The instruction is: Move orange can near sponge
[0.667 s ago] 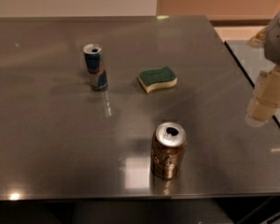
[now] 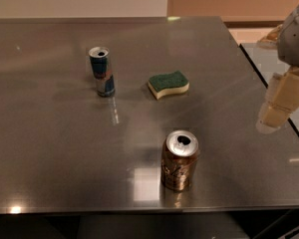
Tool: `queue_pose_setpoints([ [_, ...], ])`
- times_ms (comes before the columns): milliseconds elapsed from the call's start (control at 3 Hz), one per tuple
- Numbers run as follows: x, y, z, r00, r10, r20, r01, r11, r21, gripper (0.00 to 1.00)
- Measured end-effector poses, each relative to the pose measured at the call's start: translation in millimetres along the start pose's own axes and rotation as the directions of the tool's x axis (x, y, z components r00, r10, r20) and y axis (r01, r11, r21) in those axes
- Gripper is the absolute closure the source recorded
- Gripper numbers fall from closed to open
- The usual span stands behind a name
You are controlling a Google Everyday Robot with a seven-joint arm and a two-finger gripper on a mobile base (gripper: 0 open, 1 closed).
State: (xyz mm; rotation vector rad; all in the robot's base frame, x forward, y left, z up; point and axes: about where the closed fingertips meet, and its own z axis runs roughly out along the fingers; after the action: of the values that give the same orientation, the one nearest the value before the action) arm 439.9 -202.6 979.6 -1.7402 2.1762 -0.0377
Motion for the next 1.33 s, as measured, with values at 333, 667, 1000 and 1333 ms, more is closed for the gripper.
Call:
queue_pose_setpoints([
  [333,-18.3,2.7,4.6,0.997,-0.036,0.074,0.038,0.9986,-0.037,0.0],
  [667,-39.1,8.9,10.4,0.984,-0.084,0.157,0.097,0.9925,-0.075,0.0],
  [1000,-59.3,18.2,15.7,0.964,-0.133,0.23,0.16,0.9819,-0.101,0.0],
  [1333,-79.3,32.1,25.7,0.938,-0.181,0.294,0.226,0.9658,-0.127,0.0],
])
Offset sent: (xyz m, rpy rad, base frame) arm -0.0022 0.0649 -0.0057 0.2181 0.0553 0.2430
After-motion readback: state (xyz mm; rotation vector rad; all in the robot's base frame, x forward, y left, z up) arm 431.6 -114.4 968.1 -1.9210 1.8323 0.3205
